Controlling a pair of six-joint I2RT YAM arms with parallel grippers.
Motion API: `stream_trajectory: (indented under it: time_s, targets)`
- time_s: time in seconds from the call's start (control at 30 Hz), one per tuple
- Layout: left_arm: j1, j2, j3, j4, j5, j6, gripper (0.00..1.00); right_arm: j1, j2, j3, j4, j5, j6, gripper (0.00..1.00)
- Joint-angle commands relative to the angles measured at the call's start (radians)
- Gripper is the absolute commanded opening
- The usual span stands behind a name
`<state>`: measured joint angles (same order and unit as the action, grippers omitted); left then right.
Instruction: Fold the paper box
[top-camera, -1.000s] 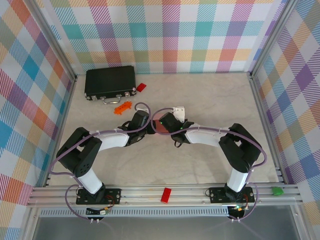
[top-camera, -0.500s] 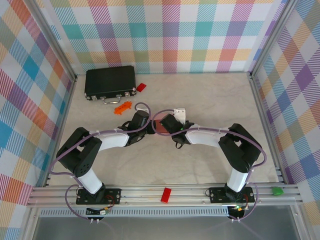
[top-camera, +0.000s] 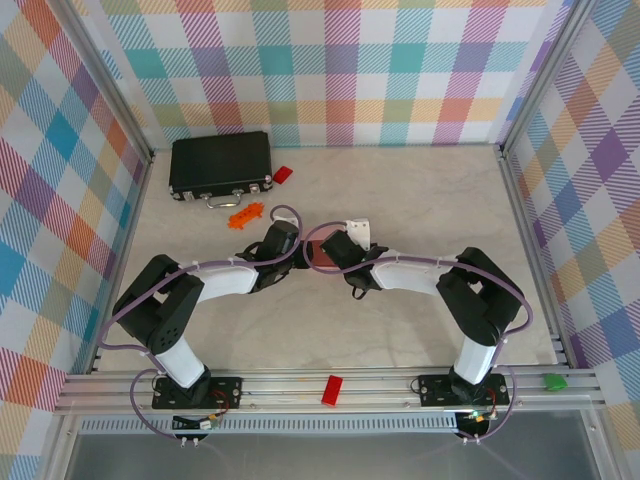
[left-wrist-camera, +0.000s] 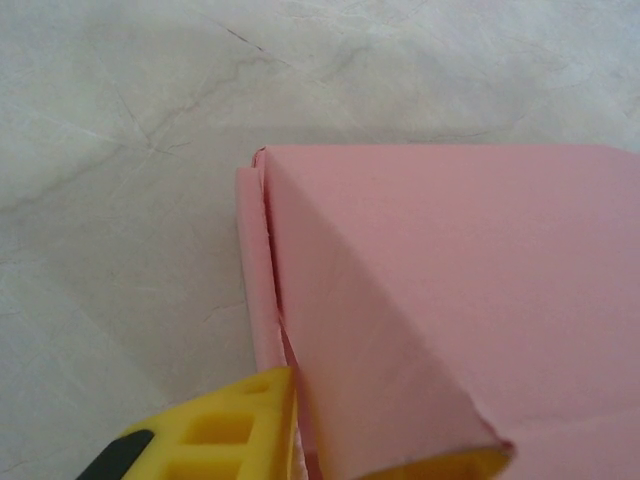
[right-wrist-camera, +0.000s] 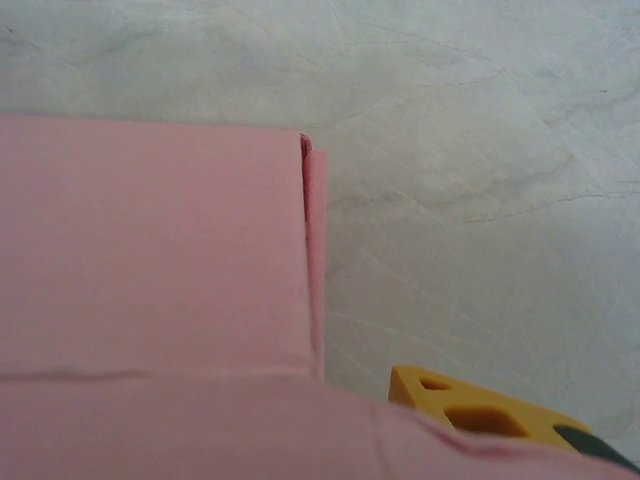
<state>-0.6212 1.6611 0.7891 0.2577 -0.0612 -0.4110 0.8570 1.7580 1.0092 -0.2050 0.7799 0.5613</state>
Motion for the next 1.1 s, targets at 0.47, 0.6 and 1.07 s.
stream_trajectory:
  time_s: [0.47, 0.6, 1.07]
  targets:
    - [-0.009, -0.060, -0.025, -0.085, 0.018, 0.067, 0.30, 0.007, -0.055, -0.018, -0.046, -0.007, -0.034, 0.45]
    - [-0.009, -0.072, -0.031, -0.087, 0.024, 0.075, 0.32, 0.007, -0.061, -0.020, -0.055, -0.013, -0.034, 0.47]
    - [-0.008, -0.155, -0.080, -0.115, 0.054, 0.115, 0.47, 0.008, -0.109, -0.074, -0.060, -0.058, -0.043, 0.62]
